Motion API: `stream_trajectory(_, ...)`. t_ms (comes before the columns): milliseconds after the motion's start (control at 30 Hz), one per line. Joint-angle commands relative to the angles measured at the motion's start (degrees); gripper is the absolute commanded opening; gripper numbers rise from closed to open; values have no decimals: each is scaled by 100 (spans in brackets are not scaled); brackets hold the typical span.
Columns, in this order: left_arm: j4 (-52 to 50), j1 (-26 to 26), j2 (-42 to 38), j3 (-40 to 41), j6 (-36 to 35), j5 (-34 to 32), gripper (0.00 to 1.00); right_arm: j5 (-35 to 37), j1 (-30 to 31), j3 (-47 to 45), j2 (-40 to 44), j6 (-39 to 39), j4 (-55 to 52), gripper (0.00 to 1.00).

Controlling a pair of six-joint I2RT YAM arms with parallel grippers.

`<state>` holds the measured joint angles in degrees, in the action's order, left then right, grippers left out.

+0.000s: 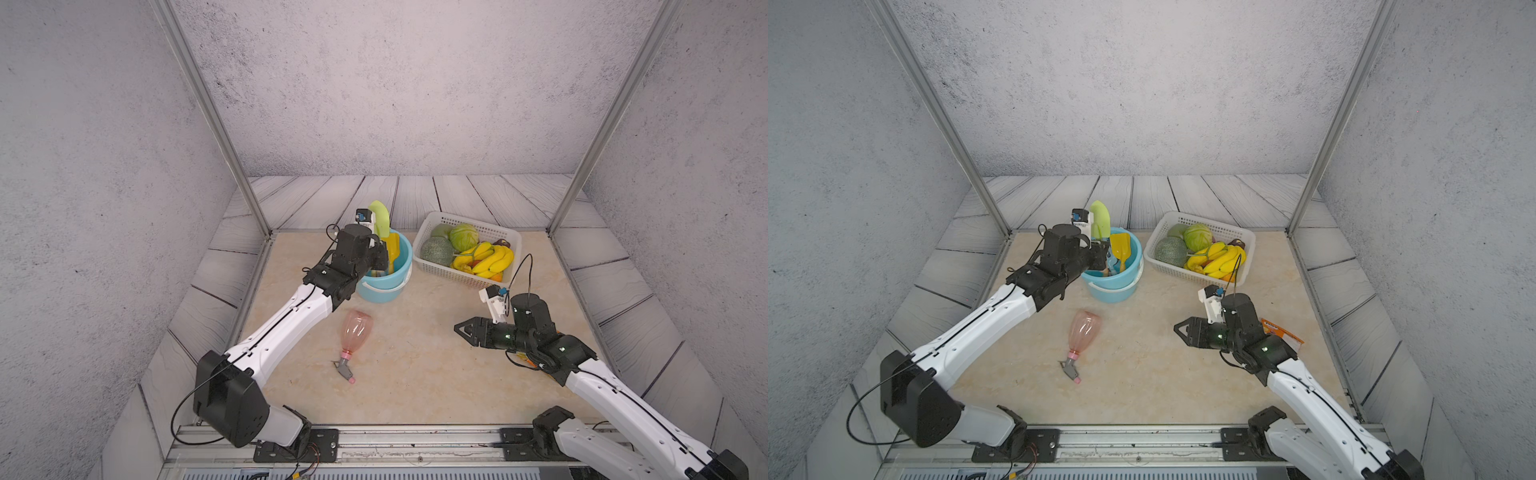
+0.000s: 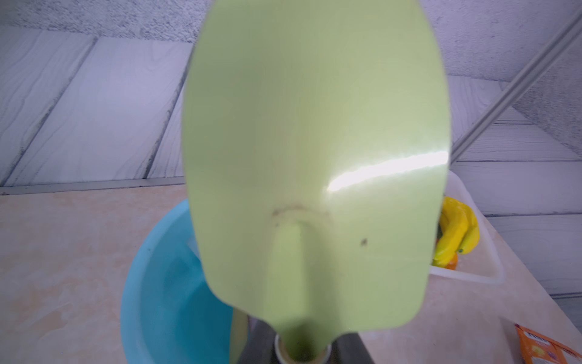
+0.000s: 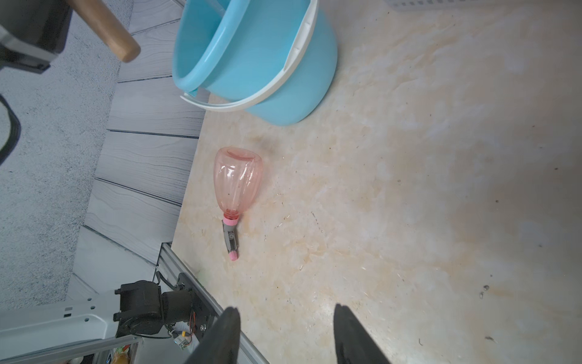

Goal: Organize the gardening tools
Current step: Place the gardening tool in the container.

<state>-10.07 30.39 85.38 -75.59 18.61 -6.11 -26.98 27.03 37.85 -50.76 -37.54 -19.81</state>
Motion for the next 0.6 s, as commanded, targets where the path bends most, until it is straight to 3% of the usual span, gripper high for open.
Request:
stream_trajectory(0, 364, -140, 458, -181, -255, -219, 0, 139, -20, -31, -82, 165, 58, 53)
stream_trajectory(267, 1050, -268, 1252, -163, -393, -339, 0, 279, -30, -23, -290, 345, 5, 53)
stream_trajectory(567, 1404, -271, 1298, 374, -279, -365, 1, 279, -39, -27, -562, 292, 155, 53)
